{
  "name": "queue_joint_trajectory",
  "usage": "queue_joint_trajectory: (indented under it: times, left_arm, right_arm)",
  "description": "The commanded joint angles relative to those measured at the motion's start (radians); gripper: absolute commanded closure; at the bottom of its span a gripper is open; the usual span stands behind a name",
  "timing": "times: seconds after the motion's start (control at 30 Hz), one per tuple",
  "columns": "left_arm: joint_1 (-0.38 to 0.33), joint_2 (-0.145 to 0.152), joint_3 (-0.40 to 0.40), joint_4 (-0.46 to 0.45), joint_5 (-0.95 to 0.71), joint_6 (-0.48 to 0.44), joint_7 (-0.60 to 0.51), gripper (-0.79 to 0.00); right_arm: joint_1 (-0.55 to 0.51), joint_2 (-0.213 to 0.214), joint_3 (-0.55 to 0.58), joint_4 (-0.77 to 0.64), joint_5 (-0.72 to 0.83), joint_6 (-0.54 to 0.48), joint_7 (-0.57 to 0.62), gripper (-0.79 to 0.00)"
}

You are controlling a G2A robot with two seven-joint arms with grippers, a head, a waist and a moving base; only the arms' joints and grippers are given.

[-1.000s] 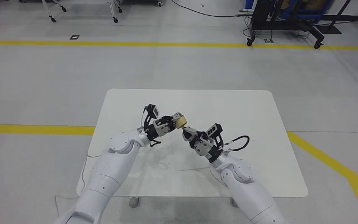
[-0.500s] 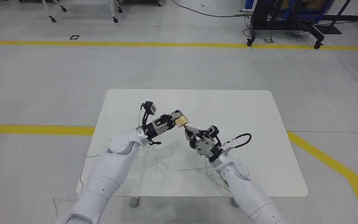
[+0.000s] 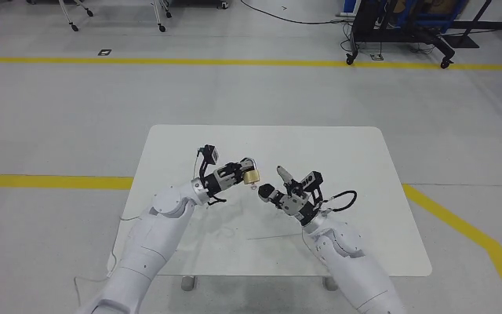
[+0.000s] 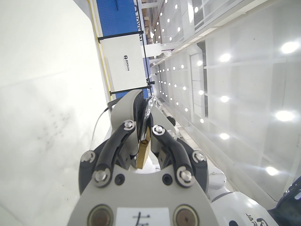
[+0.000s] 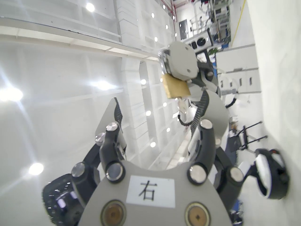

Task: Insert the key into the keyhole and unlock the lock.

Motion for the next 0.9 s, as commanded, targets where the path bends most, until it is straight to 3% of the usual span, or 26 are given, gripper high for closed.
queue_joint_trajectory:
  times: [0.0,0.27,0.47,0.6,0.63,0.67,0.7,0.73,0.87]
  left_arm:
    - [-0.004,0.001,0.011,-0.001,0.041,0.010,0.000,0.000]
    - [-0.037,0.001,0.088,0.019,0.223,0.100,-0.043,0.000]
    - [-0.068,-0.005,0.171,0.046,0.399,0.154,-0.042,0.000]
    - [-0.077,-0.014,0.200,0.064,0.408,0.181,-0.037,0.000]
    - [-0.080,-0.016,0.206,0.074,0.404,0.198,-0.046,-0.043]
    - [-0.084,-0.018,0.211,0.086,0.403,0.220,-0.059,-0.120]
    - [-0.090,-0.019,0.217,0.098,0.404,0.242,-0.077,-0.249]
    - [-0.097,-0.020,0.220,0.107,0.404,0.258,-0.090,-0.305]
    - [-0.111,-0.022,0.219,0.130,0.388,0.274,-0.103,-0.419]
  right_arm:
    - [-0.042,0.013,0.048,-0.077,-0.179,-0.007,-0.081,-0.785]
    - [-0.202,0.051,0.261,-0.329,-0.471,0.079,-0.223,-0.785]
    - [-0.236,0.055,0.293,-0.373,-0.484,0.106,-0.246,-0.785]
    - [-0.236,0.055,0.293,-0.373,-0.484,0.106,-0.246,-0.785]
    - [-0.236,0.055,0.293,-0.373,-0.484,0.106,-0.246,-0.785]
    - [-0.236,0.055,0.293,-0.373,-0.484,0.106,-0.246,-0.785]
    - [-0.236,0.055,0.293,-0.373,-0.484,0.106,-0.246,-0.785]
    - [-0.236,0.055,0.293,-0.373,-0.484,0.106,-0.246,-0.785]
    - [-0.236,0.055,0.293,-0.373,-0.484,0.106,-0.246,-0.785]
